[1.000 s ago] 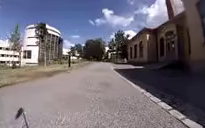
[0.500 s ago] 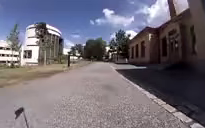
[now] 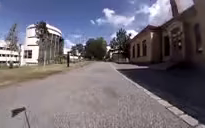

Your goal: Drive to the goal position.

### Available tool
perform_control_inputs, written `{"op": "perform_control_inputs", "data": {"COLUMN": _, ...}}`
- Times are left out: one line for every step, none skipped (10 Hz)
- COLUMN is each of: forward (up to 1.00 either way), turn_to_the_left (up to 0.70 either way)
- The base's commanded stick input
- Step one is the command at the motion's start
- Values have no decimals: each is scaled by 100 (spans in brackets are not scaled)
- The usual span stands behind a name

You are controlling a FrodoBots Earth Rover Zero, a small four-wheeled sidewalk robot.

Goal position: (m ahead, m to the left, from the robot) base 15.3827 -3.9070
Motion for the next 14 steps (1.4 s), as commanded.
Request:
{"op": "perform_control_inputs", "data": {"forward": 85, "turn_to_the_left": 0}}
{"op": "perform_control_inputs", "data": {"forward": 85, "turn_to_the_left": 0}}
{"op": "perform_control_inputs", "data": {"forward": 85, "turn_to_the_left": 0}}
{"op": "perform_control_inputs", "data": {"forward": 85, "turn_to_the_left": 0}}
{"op": "perform_control_inputs", "data": {"forward": 85, "turn_to_the_left": -7}}
{"op": "perform_control_inputs", "data": {"forward": 85, "turn_to_the_left": -34}}
{"op": "perform_control_inputs", "data": {"forward": 85, "turn_to_the_left": -30}}
{"op": "perform_control_inputs", "data": {"forward": 85, "turn_to_the_left": -19}}
{"op": "perform_control_inputs", "data": {"forward": 85, "turn_to_the_left": 0}}
{"op": "perform_control_inputs", "data": {"forward": 85, "turn_to_the_left": 0}}
{"op": "perform_control_inputs", "data": {"forward": 85, "turn_to_the_left": 0}}
{"op": "perform_control_inputs", "data": {"forward": 85, "turn_to_the_left": 0}}
{"op": "perform_control_inputs", "data": {"forward": 85, "turn_to_the_left": 0}}
{"op": "perform_control_inputs", "data": {"forward": 85, "turn_to_the_left": 0}}
